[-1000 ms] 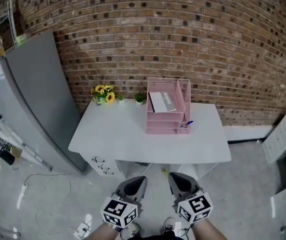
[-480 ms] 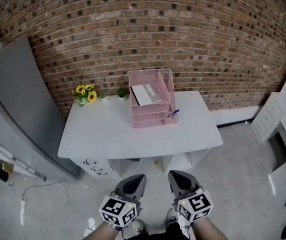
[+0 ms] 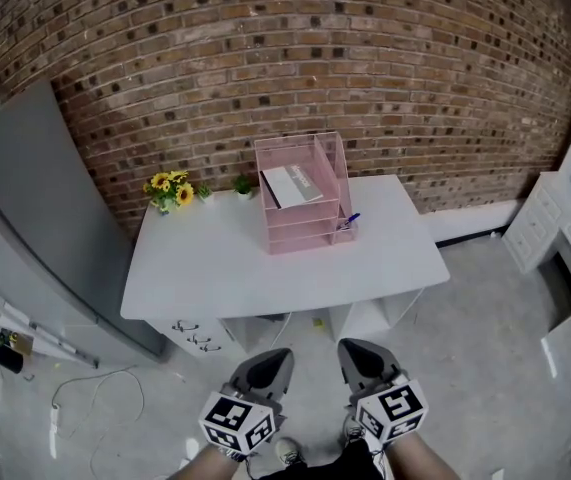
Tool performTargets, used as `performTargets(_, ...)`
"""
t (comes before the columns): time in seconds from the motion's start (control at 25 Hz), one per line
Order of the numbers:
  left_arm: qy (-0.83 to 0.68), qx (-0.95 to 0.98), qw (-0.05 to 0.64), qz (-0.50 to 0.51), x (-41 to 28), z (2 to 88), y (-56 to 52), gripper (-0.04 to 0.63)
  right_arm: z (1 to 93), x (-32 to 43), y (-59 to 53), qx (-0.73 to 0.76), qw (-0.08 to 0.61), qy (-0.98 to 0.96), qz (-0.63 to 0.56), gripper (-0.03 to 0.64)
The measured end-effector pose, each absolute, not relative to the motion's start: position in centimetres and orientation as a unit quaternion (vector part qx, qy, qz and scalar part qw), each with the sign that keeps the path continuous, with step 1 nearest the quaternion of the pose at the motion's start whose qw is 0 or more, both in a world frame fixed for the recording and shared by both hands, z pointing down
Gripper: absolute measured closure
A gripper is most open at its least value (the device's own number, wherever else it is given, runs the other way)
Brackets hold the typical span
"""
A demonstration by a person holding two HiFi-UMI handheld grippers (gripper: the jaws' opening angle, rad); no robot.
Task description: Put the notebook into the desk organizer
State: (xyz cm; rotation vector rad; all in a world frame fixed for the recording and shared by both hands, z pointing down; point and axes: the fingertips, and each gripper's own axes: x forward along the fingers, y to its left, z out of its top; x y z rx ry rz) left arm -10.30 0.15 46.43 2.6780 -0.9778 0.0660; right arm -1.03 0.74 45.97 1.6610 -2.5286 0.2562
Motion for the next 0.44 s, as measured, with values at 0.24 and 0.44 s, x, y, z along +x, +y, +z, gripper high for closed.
performTargets(0.24, -0.341, 0.929, 0.143, 0.02, -10.84, 46.07, 0.07, 0.591, 45.71, -1.49, 0.51, 0.544, 0.055, -0.833, 0.081, 0.614)
performTargets(0.44, -0.346, 0.927, 0.142, 0.017, -11.32, 46.13, -0.1, 0.591, 45.76, -2.01, 0.29, 0.54, 0.057, -0.836, 0.077, 0.614)
